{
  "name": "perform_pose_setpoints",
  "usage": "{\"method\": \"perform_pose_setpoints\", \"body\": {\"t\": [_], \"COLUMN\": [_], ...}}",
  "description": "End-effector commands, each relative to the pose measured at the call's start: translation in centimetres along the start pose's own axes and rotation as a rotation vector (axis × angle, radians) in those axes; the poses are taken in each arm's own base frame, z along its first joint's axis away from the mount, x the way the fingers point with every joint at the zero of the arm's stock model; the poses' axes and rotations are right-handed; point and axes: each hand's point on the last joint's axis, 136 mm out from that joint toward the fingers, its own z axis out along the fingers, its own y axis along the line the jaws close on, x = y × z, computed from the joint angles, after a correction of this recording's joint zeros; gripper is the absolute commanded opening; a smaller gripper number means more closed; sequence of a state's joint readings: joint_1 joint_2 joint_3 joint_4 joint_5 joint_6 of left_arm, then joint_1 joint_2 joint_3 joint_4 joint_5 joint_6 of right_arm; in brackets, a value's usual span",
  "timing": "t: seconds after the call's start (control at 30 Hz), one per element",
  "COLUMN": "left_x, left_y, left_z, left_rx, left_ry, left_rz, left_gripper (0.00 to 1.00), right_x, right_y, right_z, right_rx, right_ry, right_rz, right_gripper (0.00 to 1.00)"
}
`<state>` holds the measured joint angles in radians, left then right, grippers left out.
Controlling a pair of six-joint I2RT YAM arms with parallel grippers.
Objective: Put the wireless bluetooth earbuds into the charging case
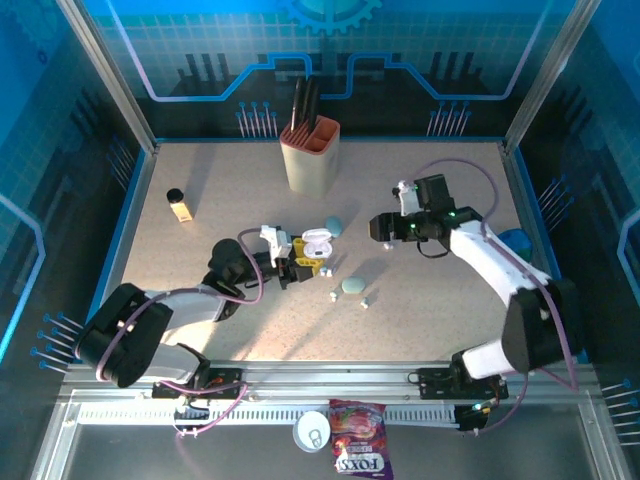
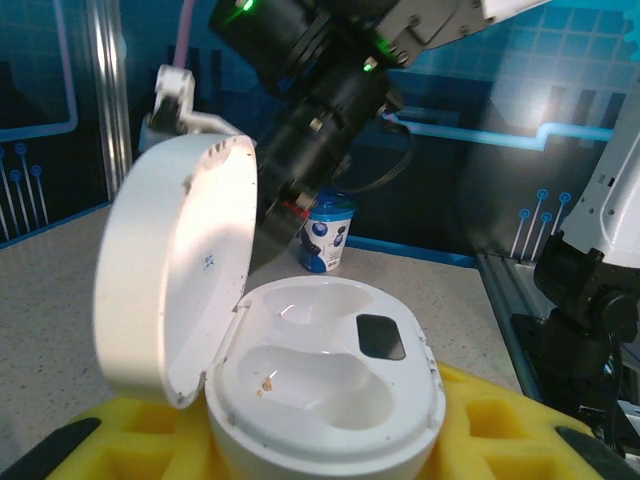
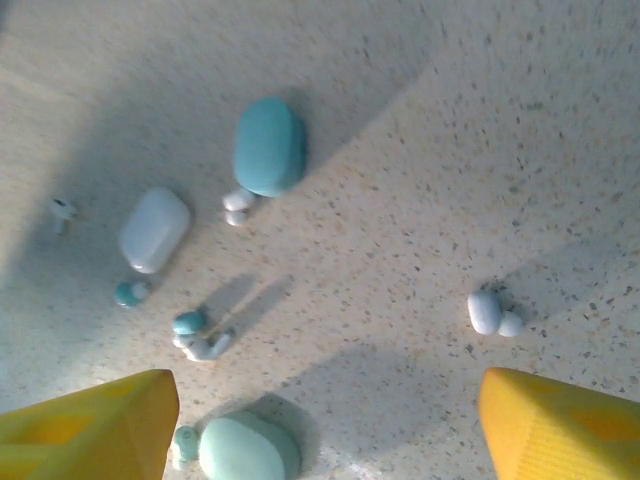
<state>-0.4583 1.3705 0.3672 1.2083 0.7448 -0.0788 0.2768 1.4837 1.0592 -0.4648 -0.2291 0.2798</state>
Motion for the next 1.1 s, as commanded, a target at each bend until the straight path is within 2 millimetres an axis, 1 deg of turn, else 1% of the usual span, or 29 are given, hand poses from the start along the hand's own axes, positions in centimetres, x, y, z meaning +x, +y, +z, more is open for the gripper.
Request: {"method": "perform_pose_setpoints", "body": {"t": [0.0, 0.07, 0.23, 0.33, 0.4, 0.43, 0.53, 0.63, 0.73, 0.83, 0.93, 1.07], "left_x": [-0.7, -0.6, -0.3, 0.0, 0.0, 0.0, 0.0, -0.1, -0.5, -0.4, -0.9, -1.3], "left_y": [-0.1, -0.2, -0.4, -0.5, -0.4, -0.4, -0.4, 0.2, 1.9, 3.1, 3.9, 4.4], "left_z": [-0.7, -0.9, -1.1, -1.1, -1.1, -1.1, -1.3, -2.4, -4.1, -5.3, -6.0, -6.4], "left_rx": [-0.02, -0.025, -0.03, -0.022, -0.022, -0.022, -0.027, -0.061, -0.159, -0.229, -0.269, -0.291], "left_ry": [-0.01, 0.001, 0.011, 0.018, 0.017, 0.017, 0.015, 0.007, -0.011, -0.017, -0.031, -0.042], "left_rz": [0.034, 0.04, 0.045, 0.036, 0.035, 0.034, 0.041, 0.053, 0.065, 0.083, 0.085, 0.1], "left_gripper": [0.32, 0.32, 0.33, 0.33, 0.33, 0.33, 0.33, 0.33, 0.34, 0.34, 0.34, 0.34], "right_x": [1.3, 1.3, 1.0, 1.0, 0.9, 0.9, 0.6, 0.8, 1.1, 1.2, 1.4, 1.6], "right_y": [-1.5, -2.3, -4.2, -4.8, -5.4, -5.9, -6.7, -7.1, -7.0, -6.9, -6.8, -6.5], "right_z": [1.4, 2.4, 4.4, 5.5, 5.7, 5.7, 5.3, 5.1, 5.4, 5.9, 6.3, 6.8], "right_rx": [0.096, 0.13, 0.153, 0.164, 0.226, 0.285, 0.437, 0.546, 0.615, 0.668, 0.729, 0.768], "right_ry": [0.126, 0.165, 0.24, 0.276, 0.299, 0.312, 0.336, 0.385, 0.439, 0.468, 0.497, 0.515], "right_rz": [-0.017, -0.034, 0.014, 0.003, -0.032, -0.069, -0.174, -0.28, -0.388, -0.453, -0.513, -0.561], "right_gripper": [0.75, 0.72, 0.73, 0.72, 0.67, 0.65, 0.61, 0.57, 0.54, 0.52, 0.48, 0.44]}}
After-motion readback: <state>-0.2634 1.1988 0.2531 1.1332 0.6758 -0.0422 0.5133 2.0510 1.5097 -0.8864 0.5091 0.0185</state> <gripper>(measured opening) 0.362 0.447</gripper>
